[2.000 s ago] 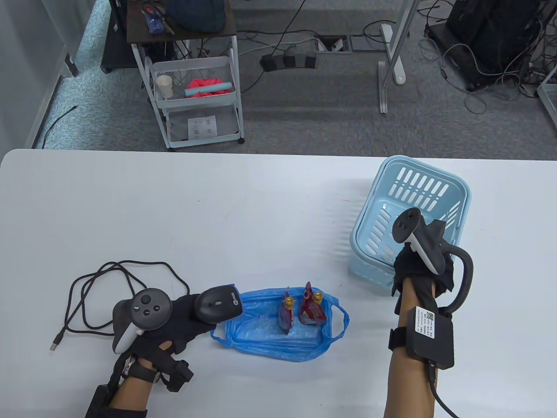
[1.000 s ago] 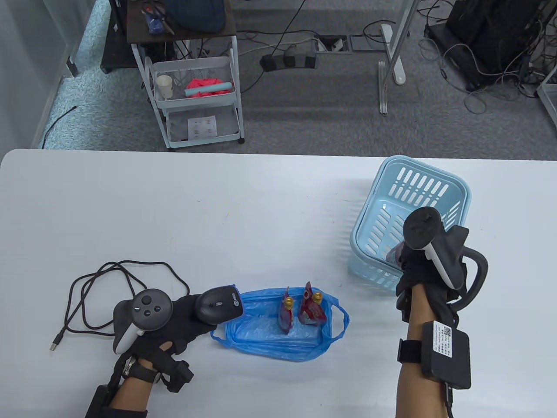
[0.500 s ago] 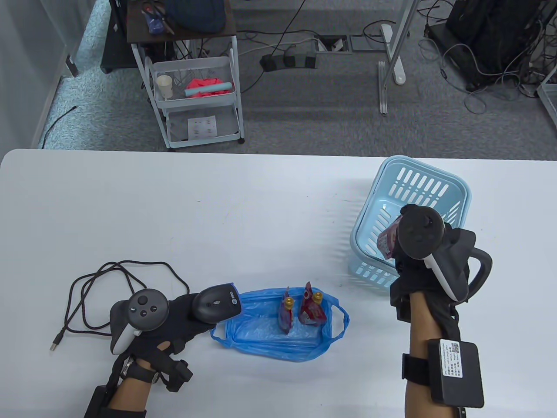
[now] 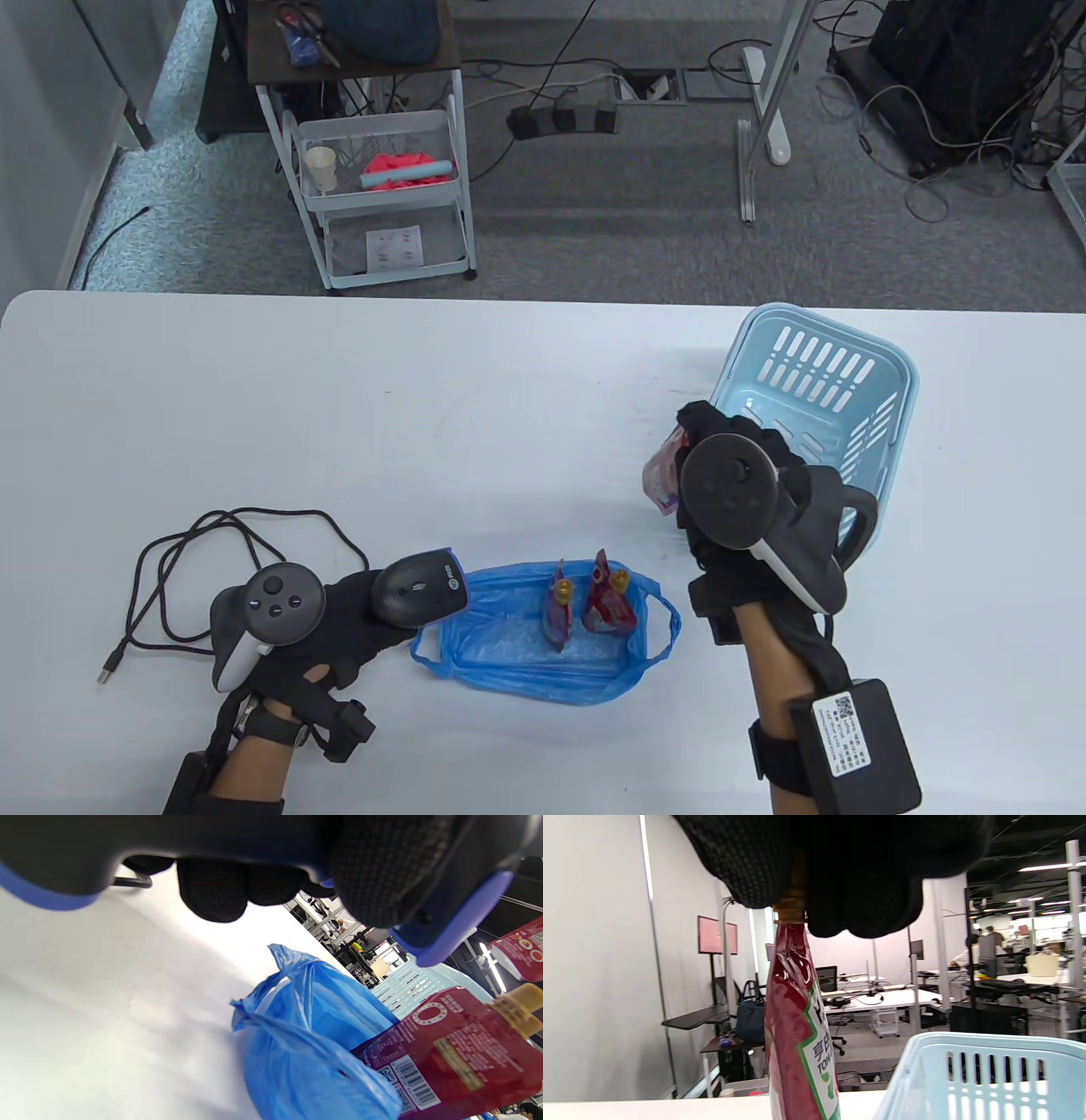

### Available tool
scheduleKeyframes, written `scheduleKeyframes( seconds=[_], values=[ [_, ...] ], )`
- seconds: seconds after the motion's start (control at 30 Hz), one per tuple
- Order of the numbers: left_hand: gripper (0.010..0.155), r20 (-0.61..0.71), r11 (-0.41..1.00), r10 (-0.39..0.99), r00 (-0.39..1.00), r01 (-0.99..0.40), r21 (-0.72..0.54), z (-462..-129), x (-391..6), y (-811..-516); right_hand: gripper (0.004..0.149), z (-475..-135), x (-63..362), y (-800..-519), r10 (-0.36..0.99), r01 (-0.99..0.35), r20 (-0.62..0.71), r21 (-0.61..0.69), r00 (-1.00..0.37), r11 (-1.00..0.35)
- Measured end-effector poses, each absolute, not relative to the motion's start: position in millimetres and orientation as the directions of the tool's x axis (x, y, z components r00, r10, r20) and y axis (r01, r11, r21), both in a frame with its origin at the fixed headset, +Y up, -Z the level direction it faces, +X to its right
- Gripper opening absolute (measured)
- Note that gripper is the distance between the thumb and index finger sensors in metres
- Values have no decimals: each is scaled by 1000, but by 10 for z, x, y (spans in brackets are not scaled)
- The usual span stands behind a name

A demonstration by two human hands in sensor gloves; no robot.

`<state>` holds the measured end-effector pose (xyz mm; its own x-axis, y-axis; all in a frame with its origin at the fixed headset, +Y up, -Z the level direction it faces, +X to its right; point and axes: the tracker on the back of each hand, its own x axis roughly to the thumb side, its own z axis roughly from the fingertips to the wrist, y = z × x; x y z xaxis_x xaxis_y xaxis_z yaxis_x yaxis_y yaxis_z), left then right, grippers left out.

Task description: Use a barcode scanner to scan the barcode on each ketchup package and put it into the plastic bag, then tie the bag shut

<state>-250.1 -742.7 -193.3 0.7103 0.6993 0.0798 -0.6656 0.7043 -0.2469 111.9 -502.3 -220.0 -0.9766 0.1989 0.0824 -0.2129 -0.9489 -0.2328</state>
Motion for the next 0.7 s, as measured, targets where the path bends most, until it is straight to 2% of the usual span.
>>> scheduleKeyframes(
  seconds=[0.23,0.7],
  values=[
    [49,79,699,706,704,-673,-242,-1931,-2515,-7425,46,-2168,654,-5136,157,-197,213,-184,-964,-963],
    [49,96,660,748,657,-718,-224,-1924,-2528,-7392,47,-2173,46,-5496,117,-145,355,-52,-928,-988]
  ],
)
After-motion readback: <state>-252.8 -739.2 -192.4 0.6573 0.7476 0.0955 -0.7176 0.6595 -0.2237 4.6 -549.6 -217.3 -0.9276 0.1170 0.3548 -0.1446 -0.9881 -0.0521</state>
